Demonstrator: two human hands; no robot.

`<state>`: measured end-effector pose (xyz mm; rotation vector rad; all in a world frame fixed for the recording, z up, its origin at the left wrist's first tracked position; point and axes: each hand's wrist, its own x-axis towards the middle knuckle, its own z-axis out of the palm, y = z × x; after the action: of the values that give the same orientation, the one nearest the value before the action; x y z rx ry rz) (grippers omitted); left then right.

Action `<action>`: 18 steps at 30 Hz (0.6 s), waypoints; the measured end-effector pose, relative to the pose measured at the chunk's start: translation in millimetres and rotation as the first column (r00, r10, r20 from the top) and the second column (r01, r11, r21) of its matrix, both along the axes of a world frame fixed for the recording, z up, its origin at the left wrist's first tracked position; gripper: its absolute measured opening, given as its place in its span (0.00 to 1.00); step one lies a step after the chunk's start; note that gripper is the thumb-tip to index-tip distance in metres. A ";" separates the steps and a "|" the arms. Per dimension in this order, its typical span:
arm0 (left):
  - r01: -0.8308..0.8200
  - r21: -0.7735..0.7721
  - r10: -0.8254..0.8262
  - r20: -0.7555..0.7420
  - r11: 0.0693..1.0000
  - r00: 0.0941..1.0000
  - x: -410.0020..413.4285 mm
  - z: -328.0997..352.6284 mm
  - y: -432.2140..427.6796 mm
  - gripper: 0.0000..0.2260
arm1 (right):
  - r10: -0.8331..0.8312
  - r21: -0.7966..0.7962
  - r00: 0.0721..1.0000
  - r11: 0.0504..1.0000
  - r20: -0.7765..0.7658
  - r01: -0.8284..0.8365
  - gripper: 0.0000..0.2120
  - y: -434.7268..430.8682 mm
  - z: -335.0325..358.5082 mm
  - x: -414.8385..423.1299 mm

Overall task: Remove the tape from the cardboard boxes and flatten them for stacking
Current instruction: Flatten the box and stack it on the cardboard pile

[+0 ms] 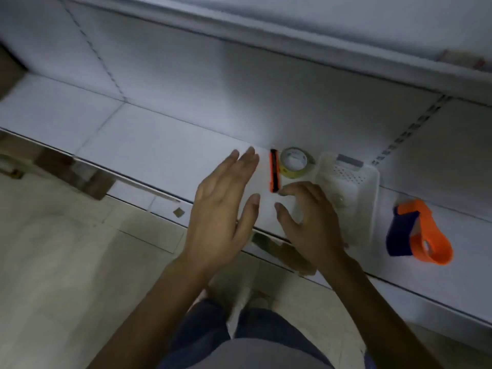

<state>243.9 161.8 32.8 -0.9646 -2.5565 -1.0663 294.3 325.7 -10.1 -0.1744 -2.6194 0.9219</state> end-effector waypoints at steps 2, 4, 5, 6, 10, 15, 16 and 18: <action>-0.056 -0.044 0.050 -0.138 0.997 0.989 -16.7 15.7 -19.4 0.22 | 0.130 0.092 0.984 0.989 -0.125 -0.119 0.16 -26.3 38.4 -17.5; -0.111 -0.046 0.099 -0.214 0.993 0.972 -33.6 32.8 -43.5 0.23 | 0.255 0.200 0.938 0.957 -0.233 -0.210 0.20 -50.1 75.7 -34.0; -0.132 -0.037 0.119 -0.247 0.991 0.962 -42.7 41.8 -56.1 0.24 | 0.314 0.257 0.904 0.935 -0.289 -0.243 0.20 -61.9 93.2 -42.3; -0.152 -0.026 0.139 -0.278 0.988 0.951 -52.5 51.5 -68.9 0.25 | 0.367 0.310 0.864 0.914 -0.346 -0.264 0.20 -73.6 109.1 -50.8; -0.231 0.008 0.216 -0.385 0.973 0.897 -90.8 87.1 -118.3 0.27 | 0.490 0.452 0.735 0.848 -0.470 -0.276 0.18 -116.3 159.0 -88.2; -0.270 0.000 0.239 -0.468 0.963 0.851 -141.5 123.2 -185.7 0.26 | 0.545 0.525 0.693 0.805 -0.471 -0.276 0.19 -181.0 205.4 -145.5; -0.276 -0.017 0.233 -0.488 0.961 0.841 -155.0 132.7 -201.0 0.25 | 0.540 0.536 0.714 0.800 -0.446 -0.271 0.20 -195.5 217.7 -160.6; -0.290 -0.041 0.227 -0.523 0.956 0.821 -184.3 153.5 -231.6 0.24 | 0.522 0.570 0.761 0.783 -0.386 -0.249 0.23 -222.5 244.1 -192.7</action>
<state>59.7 -69.8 186.3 -0.7641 -2.2273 -0.4941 101.6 103.2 233.9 0.7100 -2.2783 0.3019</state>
